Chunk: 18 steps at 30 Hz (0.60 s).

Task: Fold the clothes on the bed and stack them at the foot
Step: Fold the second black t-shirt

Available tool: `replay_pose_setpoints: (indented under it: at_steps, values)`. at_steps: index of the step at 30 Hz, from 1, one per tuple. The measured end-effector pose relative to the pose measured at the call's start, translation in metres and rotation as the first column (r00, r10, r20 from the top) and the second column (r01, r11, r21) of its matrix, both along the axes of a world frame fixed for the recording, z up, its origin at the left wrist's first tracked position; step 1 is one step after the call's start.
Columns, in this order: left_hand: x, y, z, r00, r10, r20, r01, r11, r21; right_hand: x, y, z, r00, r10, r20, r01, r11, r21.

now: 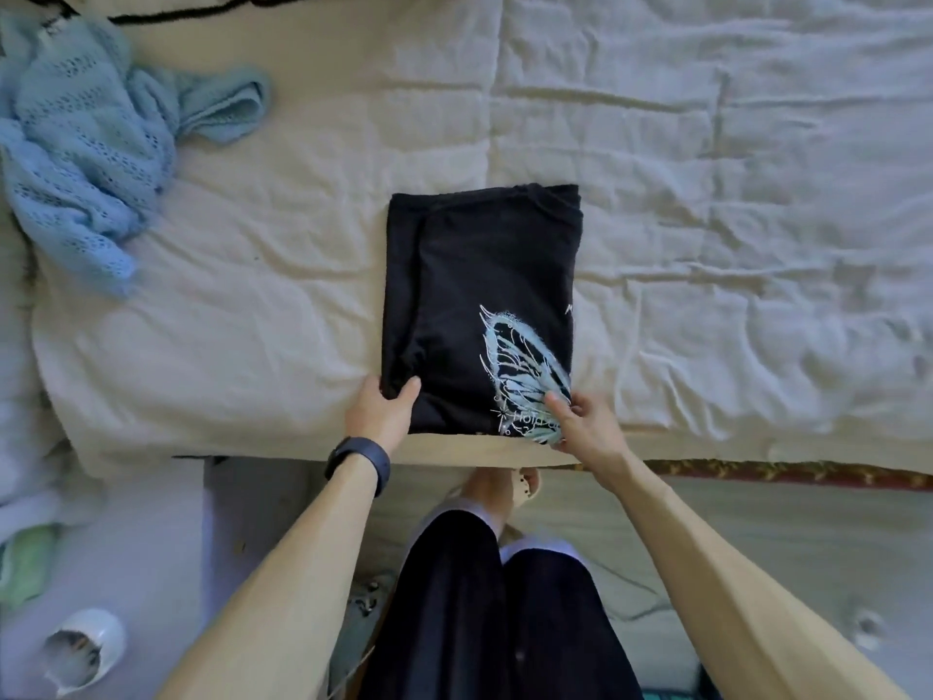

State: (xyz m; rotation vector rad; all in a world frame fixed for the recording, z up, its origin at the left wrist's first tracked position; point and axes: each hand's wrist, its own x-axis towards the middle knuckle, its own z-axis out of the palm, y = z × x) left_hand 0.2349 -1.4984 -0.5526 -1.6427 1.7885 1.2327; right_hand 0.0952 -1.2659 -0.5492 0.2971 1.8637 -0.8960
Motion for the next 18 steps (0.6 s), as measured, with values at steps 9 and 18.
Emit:
replay_pose_setpoints:
  at_steps: [9, 18]
  values:
    - [0.037, 0.011, -0.004, 0.981, 0.151, -0.125, -0.146, 0.988, 0.051, 0.034, -0.002, -0.008, 0.955, -0.240, -0.172, 0.252, 0.967, 0.049]
    - [0.043, 0.022, 0.012, 0.955, 0.167, -0.246, -0.168, 0.986, 0.016, 0.048, 0.020, -0.011, 0.973, -0.211, -0.098, 0.216, 0.975, 0.043]
